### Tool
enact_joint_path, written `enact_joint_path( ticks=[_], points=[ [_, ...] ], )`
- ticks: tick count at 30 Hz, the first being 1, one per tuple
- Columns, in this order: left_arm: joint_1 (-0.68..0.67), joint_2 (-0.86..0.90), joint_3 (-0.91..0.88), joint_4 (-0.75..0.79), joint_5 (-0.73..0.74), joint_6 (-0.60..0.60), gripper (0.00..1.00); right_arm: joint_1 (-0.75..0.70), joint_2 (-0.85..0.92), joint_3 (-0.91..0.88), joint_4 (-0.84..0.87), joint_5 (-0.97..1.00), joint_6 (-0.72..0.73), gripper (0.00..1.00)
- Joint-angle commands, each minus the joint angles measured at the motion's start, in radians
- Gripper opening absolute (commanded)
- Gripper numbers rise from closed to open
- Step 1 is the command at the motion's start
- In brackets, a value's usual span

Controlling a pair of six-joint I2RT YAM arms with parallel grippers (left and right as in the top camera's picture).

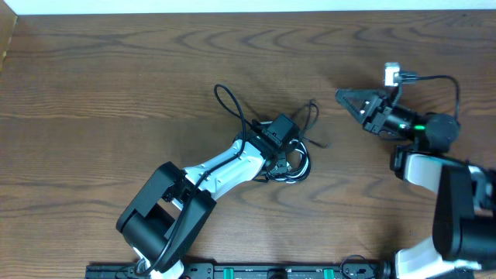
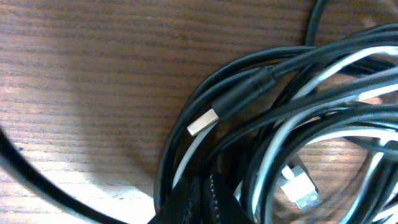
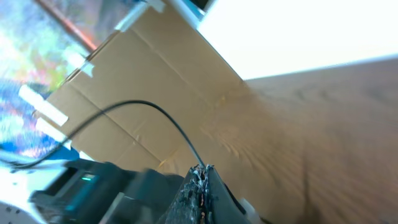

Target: Untangle cables

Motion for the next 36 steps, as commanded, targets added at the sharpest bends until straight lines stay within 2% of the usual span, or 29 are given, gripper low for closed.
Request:
enact_joint_path(
  ticks=[1,5,9,12,14,18,19,22,27,31,36],
  points=[
    [0.01,0.069,-0.066,-0.035,-0.037,-0.009,0.08,0.002,-0.06,0.008,0.011,-0.008,0.008,0.01],
    [0.01,0.07,-0.066,-0.035,-0.037,-0.009,0.08,0.002,-0.089,0.008,-0.056,-0.009,0.003,0.01],
    [0.01,0.056,-0.064,-0.037,-0.037,0.024,0.08,0.002,-0.087,0.008,-0.225,-0.008,-0.077,0.02],
    [0.011,-0.012,-0.041,-0.049,-0.039,0.123,0.08,0.002,-0.087,0.008,-0.411,0.009,-0.207,0.14],
    [0.012,-0.071,-0.027,-0.06,-0.037,0.13,0.1,0.002,-0.087,0.008,-0.532,0.041,-0.275,0.23],
    [0.012,-0.204,-0.013,-0.091,-0.034,0.13,0.17,0.005,-0.087,0.008,-0.763,0.076,-0.375,0.26],
    [0.012,-0.25,-0.013,-0.105,-0.035,0.131,0.23,0.013,-0.087,0.008,-0.864,0.076,-0.417,0.27],
    [0.013,-0.311,-0.013,-0.123,-0.034,0.13,0.24,0.047,-0.087,0.008,-1.054,0.119,-0.502,0.27],
    [0.013,-0.344,-0.013,-0.134,0.001,0.124,0.24,0.132,-0.087,0.008,-1.401,0.358,-0.574,0.26],
    [0.007,-0.321,-0.016,-0.134,0.015,0.085,0.25,0.195,-0.087,0.008,-1.551,0.495,-0.578,0.21],
    [-0.008,-0.285,-0.016,-0.133,0.045,0.065,0.24,0.253,-0.087,0.008,-1.641,0.547,-0.615,0.23]
  ],
)
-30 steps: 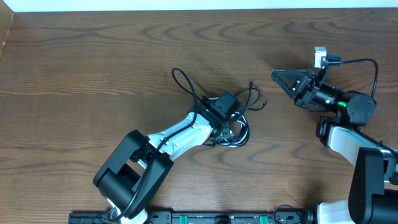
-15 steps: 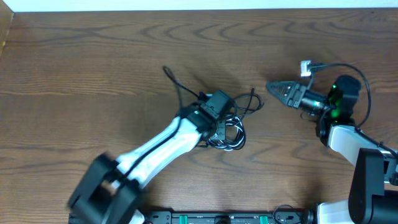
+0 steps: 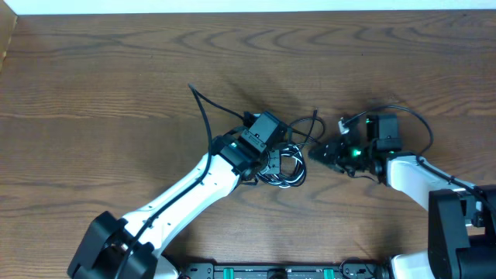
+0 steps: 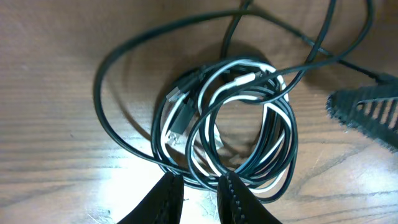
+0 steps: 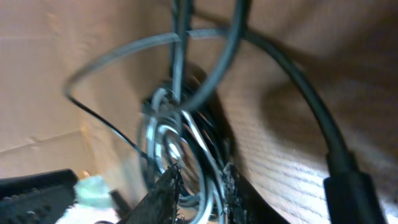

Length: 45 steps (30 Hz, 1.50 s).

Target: Untangle cables

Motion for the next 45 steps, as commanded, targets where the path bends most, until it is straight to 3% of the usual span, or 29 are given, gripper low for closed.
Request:
enact_joint_path(
  ticks=[1,5,11,14,20,30,33,38,41,45],
  points=[
    [-0.019,0.03,-0.001,0.0,0.024,-0.026,0.25,0.031,-0.003,0.002,-0.04,0.121,-0.052,0.23],
    [-0.041,0.045,-0.001,0.033,0.023,-0.026,0.31,0.006,-0.003,0.003,-0.008,0.127,-0.031,0.29],
    [-0.046,0.098,-0.001,0.09,0.02,-0.027,0.32,-0.079,-0.003,0.002,0.108,0.103,0.006,0.53],
    [-0.048,0.142,-0.001,0.139,0.021,-0.027,0.39,-0.09,-0.003,0.002,0.12,0.103,0.022,0.55],
    [-0.046,0.206,0.0,0.298,0.021,-0.033,0.56,-0.092,-0.003,0.002,0.162,0.103,0.024,0.82],
    [-0.045,0.206,0.0,0.377,-0.04,-0.269,0.57,-0.111,-0.003,0.002,0.163,0.206,0.008,0.9],
    [-0.045,0.21,0.0,0.395,-0.041,-0.274,0.56,-0.111,-0.003,0.002,0.147,0.211,0.008,0.92],
    [-0.045,0.246,0.0,0.409,-0.04,-0.155,0.49,-0.111,-0.003,0.002,0.142,0.211,0.009,0.92],
    [-0.045,0.264,0.0,0.395,-0.039,-0.009,0.42,-0.111,-0.003,0.002,0.138,0.211,0.008,0.92],
    [-0.045,0.263,0.0,0.356,-0.04,0.144,0.41,-0.11,-0.003,0.002,0.138,0.211,0.009,0.92]
  ],
)
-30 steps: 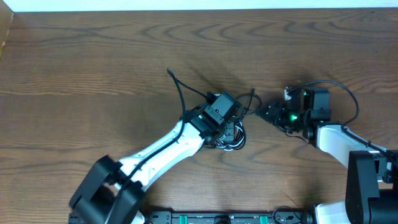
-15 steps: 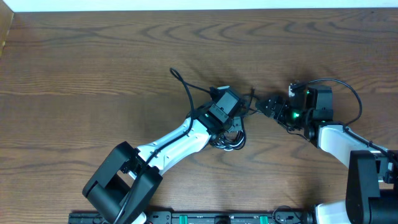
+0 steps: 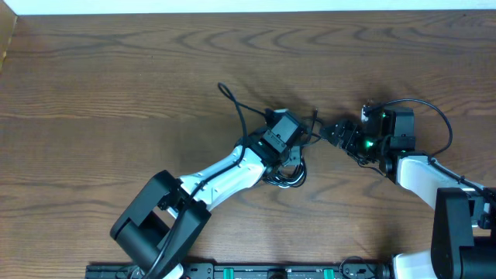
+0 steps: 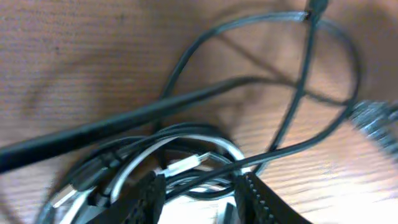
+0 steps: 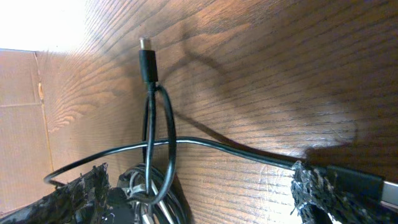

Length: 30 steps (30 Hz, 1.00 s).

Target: Untangle cables

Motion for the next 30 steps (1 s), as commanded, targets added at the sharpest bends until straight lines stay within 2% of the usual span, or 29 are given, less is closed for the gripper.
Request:
enact_joint_path(
  ticks=[1,5,12,30],
  points=[
    [0.0,0.01,0.002,-0.023,-0.015,0.195,0.41,-0.007,-0.001,0.002,-0.011,0.042,-0.014,0.92],
    [0.0,0.01,0.002,-0.045,-0.016,0.26,0.42,-0.007,-0.001,0.002,-0.011,0.042,-0.014,0.92],
    [0.0,0.01,0.002,-0.006,-0.016,0.294,0.42,-0.007,-0.001,0.002,-0.011,0.042,-0.014,0.92],
    [0.0,0.066,-0.01,-0.008,-0.061,0.301,0.41,-0.007,-0.001,0.002,-0.011,0.041,-0.014,0.93]
  ],
)
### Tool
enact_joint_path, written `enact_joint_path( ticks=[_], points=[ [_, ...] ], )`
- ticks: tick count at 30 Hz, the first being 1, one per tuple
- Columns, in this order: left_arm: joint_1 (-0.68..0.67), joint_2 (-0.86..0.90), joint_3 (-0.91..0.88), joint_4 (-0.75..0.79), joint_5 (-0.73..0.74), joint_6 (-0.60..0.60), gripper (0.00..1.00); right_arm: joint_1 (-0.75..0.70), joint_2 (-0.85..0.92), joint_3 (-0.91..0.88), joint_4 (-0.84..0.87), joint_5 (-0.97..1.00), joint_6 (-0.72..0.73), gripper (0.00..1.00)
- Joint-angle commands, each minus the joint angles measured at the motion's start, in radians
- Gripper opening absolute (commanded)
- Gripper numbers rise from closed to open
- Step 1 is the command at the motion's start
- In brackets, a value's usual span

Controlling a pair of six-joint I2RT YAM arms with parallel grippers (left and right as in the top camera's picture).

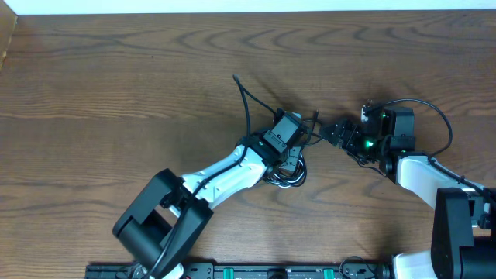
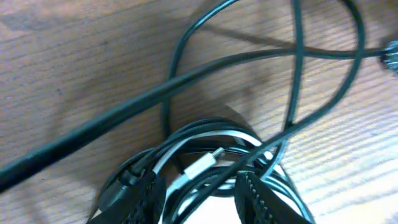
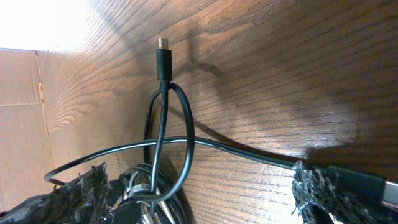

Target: Untangle cables

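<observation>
A coil of black and white cables (image 1: 290, 173) lies mid-table. My left gripper (image 1: 293, 149) is down on it, open, with its fingers astride the coil's strands (image 2: 214, 163) and a silver plug (image 2: 202, 165). A thin black cable (image 2: 293, 74) loops out of the coil and ends in a small plug (image 3: 163, 61). My right gripper (image 1: 336, 133) is low at the coil's right side, wide open, and that black cable (image 3: 236, 151) crosses between its fingers; its right finger (image 3: 311, 186) sits against a thicker cable end.
A black cable (image 1: 245, 101) sticks up and away from the left wrist toward the far side. Brown cardboard (image 3: 22, 118) shows at the left in the right wrist view. The wooden table (image 1: 116, 85) extends on all sides.
The loop and its small plug have shifted a little to the right in the right wrist view. The cable standing by the left wrist has swung right. Both grippers are still open at the coil.
At first my left gripper was pressed low on the coil and my right gripper was raised far to the right. Then the left was above the coil and the right had come to its right side. After that both were open at the coil, as now.
</observation>
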Motion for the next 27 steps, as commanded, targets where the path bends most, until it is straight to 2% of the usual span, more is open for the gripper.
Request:
enact_joint_path(
  ticks=[1,3,6,8,12,14,27],
  points=[
    [0.0,0.066,-0.01,-0.002,-0.032,0.013,0.41,-0.007,-0.001,0.002,-0.011,0.041,-0.012,0.93],
    [0.0,0.085,-0.01,0.002,-0.032,0.013,0.4,-0.007,-0.001,0.002,-0.011,0.042,-0.012,0.93],
    [0.0,0.085,-0.01,0.004,-0.032,0.013,0.33,-0.007,-0.001,0.002,-0.011,0.042,-0.012,0.93],
    [0.0,0.067,-0.01,0.005,-0.032,0.013,0.24,-0.007,-0.001,0.002,-0.011,0.042,-0.013,0.93],
    [0.0,0.0,-0.009,0.005,-0.032,0.013,0.19,-0.007,-0.001,0.002,-0.011,0.042,-0.012,0.94],
    [0.0,-0.047,-0.01,0.005,-0.031,0.013,0.08,-0.007,-0.001,0.002,-0.011,0.042,-0.012,0.93],
    [0.0,-0.407,-0.01,-0.067,-0.027,-0.013,0.08,-0.007,-0.001,0.002,-0.01,0.041,-0.012,0.94]
  ],
)
